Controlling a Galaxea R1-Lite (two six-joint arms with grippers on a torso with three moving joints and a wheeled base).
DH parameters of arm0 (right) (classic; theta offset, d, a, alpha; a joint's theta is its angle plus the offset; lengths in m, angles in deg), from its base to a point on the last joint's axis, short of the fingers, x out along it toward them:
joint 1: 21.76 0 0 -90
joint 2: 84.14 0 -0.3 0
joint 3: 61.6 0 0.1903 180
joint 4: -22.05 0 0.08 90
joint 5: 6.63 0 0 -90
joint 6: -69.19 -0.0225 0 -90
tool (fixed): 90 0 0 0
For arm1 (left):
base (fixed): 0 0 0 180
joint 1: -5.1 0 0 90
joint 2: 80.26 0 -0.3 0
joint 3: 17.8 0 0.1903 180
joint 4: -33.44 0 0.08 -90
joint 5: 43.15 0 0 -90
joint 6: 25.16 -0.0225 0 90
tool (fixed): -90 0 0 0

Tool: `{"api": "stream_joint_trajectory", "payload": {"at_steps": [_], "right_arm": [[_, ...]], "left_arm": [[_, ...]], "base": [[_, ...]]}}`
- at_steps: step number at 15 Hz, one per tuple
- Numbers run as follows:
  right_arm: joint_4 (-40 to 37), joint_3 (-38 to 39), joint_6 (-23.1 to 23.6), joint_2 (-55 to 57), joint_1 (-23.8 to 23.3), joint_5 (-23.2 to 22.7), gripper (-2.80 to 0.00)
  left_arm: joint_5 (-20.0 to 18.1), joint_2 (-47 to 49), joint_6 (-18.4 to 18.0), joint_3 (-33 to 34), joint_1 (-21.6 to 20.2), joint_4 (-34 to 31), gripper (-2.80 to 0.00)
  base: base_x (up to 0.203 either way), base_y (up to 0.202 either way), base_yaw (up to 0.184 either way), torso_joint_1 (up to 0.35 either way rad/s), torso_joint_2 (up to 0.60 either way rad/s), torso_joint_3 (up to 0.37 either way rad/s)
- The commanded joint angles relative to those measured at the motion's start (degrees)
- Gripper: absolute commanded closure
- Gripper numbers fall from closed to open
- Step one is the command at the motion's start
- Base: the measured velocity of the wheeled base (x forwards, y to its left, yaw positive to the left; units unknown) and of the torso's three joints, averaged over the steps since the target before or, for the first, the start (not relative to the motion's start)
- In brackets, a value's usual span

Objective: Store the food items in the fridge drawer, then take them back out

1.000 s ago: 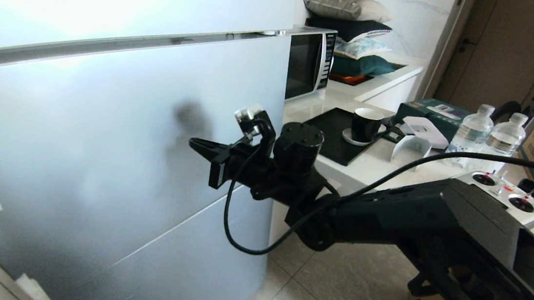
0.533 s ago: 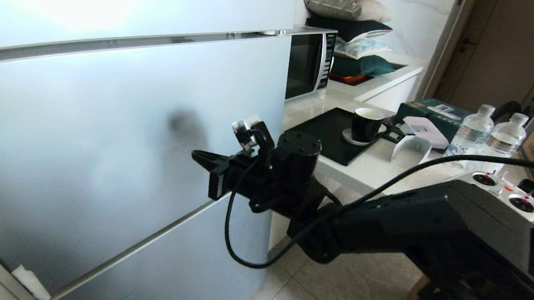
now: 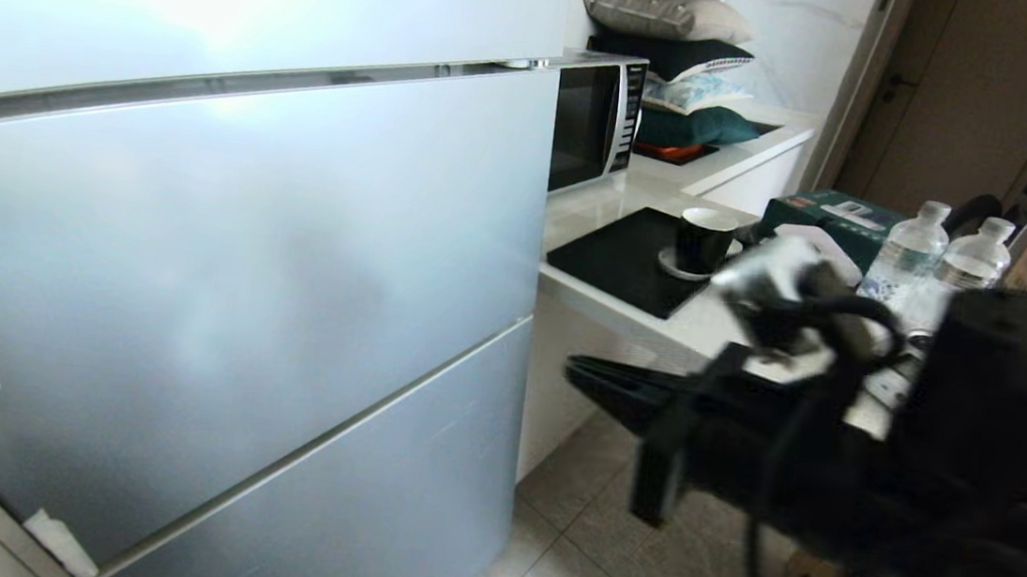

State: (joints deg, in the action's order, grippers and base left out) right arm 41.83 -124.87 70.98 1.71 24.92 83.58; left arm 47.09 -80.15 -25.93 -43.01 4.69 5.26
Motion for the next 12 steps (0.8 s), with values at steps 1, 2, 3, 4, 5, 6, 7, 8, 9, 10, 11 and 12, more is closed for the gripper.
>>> {"api": "stream_joint_trajectory", "payload": {"at_steps": [1, 2, 3, 4, 5, 6, 7, 8, 9, 10, 11, 12], "right_arm": [[-1.31, 10.95, 0.85, -19.96, -4.12, 3.81, 0.0], [-3.87, 16.85, 1.56, -27.39, -9.94, 5.34, 0.0], [-7.02, 21.39, 2.06, -34.14, -17.21, 6.02, 0.0], [-10.91, 25.36, 2.5, -41.64, -24.37, 5.89, 0.0], [-15.08, 28.91, 2.87, -48.76, -30.03, 5.23, 0.0], [-19.88, 31.91, 3.24, -55.27, -34.17, 4.58, 0.0], [-25.95, 34.15, 3.5, -62.28, -37.87, 3.51, 0.0], [-31.54, 35.56, 3.73, -69.22, -40.37, 1.84, 0.0], [-35.4, 36.4, 3.84, -75.0, -41.97, 0.71, 0.0], [-38.18, 37.33, 3.92, -80.76, -43.34, -0.21, 0.0], [-39.66, 38.07, 3.69, -84.41, -44.3, -0.77, 0.0], [-41.13, 38.79, 2.66, -86.13, -45.23, -1.2, 0.0]], "left_arm": [[0.02, -0.02, -0.01, 0.0, -0.02, -0.11, 0.0], [0.02, -0.02, -0.01, 0.0, -0.02, -0.08, 0.0], [0.02, -0.02, -0.01, 0.0, -0.02, -0.11, 0.0], [0.02, -0.02, -0.01, 0.0, -0.02, -0.02, 0.0], [0.02, -0.02, -0.01, 0.0, -0.02, -0.1, 0.0], [0.02, -0.02, -0.01, 0.0, -0.02, -0.03, 0.0], [0.02, -0.02, -0.01, 0.0, -0.02, -0.02, 0.0], [0.02, -0.02, -0.01, 0.0, -0.02, -0.04, 0.0], [0.02, -0.02, -0.01, 0.0, -0.02, -0.09, 0.0], [0.02, -0.02, -0.01, 0.0, -0.02, -0.11, 0.0], [0.02, -0.02, -0.01, 0.0, -0.02, -0.02, 0.0], [0.02, -0.02, -0.01, 0.0, -0.02, -0.02, 0.0]], "base": [[0.0, 0.0, 0.0, 0.0, 0.0, 0.0], [0.0, 0.0, 0.0, 0.0, 0.0, 0.0], [0.0, 0.0, 0.0, 0.0, 0.0, 0.0], [0.0, 0.0, 0.0, 0.0, 0.0, 0.0], [0.0, 0.0, 0.0, 0.0, 0.0, 0.0], [0.0, 0.0, 0.0, 0.0, 0.0, 0.0], [0.0, 0.0, 0.0, 0.0, 0.0, 0.0], [0.0, 0.0, 0.0, 0.0, 0.0, 0.0], [0.0, 0.0, 0.0, 0.0, 0.0, 0.0], [0.0, 0.0, 0.0, 0.0, 0.0, 0.0], [0.0, 0.0, 0.0, 0.0, 0.0, 0.0], [0.0, 0.0, 0.0, 0.0, 0.0, 0.0]]}}
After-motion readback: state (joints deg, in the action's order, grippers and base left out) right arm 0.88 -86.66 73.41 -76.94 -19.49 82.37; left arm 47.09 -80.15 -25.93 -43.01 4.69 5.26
